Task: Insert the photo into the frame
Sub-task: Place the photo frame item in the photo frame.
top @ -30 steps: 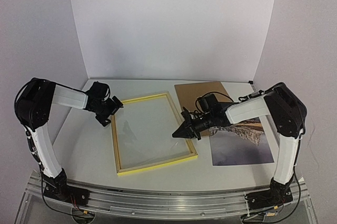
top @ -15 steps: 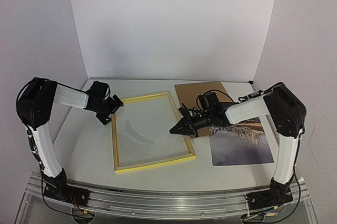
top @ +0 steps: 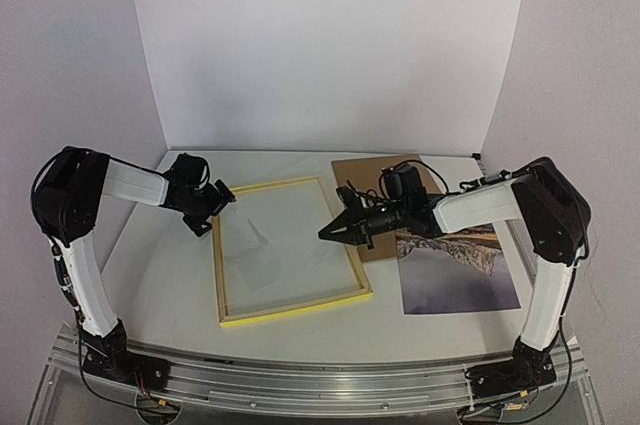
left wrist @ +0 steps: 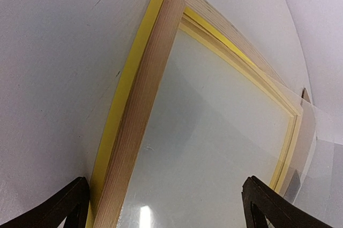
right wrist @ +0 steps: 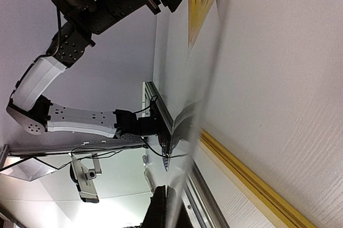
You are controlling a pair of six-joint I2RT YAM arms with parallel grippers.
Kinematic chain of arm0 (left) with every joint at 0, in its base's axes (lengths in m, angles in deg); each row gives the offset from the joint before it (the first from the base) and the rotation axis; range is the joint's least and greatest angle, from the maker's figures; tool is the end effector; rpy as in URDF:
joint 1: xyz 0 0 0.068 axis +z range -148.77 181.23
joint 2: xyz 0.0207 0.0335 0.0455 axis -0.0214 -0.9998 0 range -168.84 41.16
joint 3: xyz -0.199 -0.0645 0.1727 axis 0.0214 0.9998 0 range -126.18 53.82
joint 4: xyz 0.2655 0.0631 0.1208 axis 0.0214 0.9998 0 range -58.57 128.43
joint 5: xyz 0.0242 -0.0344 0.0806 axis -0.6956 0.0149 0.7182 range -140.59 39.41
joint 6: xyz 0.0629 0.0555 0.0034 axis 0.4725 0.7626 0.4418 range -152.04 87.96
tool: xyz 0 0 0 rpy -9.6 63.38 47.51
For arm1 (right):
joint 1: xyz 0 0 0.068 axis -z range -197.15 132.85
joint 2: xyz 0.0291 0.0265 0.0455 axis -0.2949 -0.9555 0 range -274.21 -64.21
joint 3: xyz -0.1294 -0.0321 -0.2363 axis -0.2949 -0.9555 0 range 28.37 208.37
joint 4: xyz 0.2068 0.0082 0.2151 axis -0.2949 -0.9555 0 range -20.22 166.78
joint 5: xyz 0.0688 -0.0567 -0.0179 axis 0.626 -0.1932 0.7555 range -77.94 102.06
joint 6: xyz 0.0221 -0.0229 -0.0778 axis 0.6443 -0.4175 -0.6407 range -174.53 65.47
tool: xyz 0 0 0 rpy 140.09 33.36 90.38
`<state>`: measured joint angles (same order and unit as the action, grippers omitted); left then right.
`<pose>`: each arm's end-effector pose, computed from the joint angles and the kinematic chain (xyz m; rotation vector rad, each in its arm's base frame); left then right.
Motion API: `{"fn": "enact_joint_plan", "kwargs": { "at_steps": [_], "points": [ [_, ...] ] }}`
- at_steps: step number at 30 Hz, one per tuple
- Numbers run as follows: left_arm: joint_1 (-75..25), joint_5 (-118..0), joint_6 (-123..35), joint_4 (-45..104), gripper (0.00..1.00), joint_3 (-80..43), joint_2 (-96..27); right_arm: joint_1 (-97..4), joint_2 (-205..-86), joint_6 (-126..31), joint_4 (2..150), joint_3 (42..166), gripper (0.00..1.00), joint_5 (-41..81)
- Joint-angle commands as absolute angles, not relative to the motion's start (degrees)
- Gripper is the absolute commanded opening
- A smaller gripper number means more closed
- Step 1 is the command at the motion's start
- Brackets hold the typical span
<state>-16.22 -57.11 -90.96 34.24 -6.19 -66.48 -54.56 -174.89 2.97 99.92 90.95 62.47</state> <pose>0.4068 -0.1365 0.0807 -0.8646 2.4329 -0.6895 0.3284 0.3226 0.1366 -0.2789 2.3884 1.8150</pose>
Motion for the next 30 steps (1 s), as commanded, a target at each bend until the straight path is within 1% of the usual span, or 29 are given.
{"fn": "enact_joint_plan", "kwargs": {
  "at_steps": [1, 6, 12, 16, 24, 30],
  "points": [
    [-16.93, -60.13, -89.73, 39.25, 0.99, -6.07, -69.30, -54.78, -172.11, 2.40, 105.46, 87.90, 0.00, 65.49],
    [-16.82, -60.72, -87.55, 40.31, 1.00, -7.24, -69.68, -54.77, -173.48, 0.98, 105.45, 85.49, 0.00, 66.58],
    [-16.79, -63.07, -84.48, 40.67, 0.99, -8.87, -71.05, -54.48, -178.08, 0.51, 105.45, 86.47, 0.00, 67.25],
    [-16.81, -64.29, -83.50, 40.87, 0.99, -9.38, -72.13, -54.36, -178.72, -1.18, 105.49, 87.35, 0.00, 66.85],
    [-16.79, -63.80, -83.79, 41.14, 0.98, -8.56, -71.62, -53.92, -180.10, -1.08, 105.52, 87.80, 0.00, 60.90],
    [-16.82, -64.47, -83.87, 41.11, 0.97, -8.15, -71.86, -53.91, -181.61, -0.02, 106.62, 89.40, 0.00, 59.25]
  ]
}}
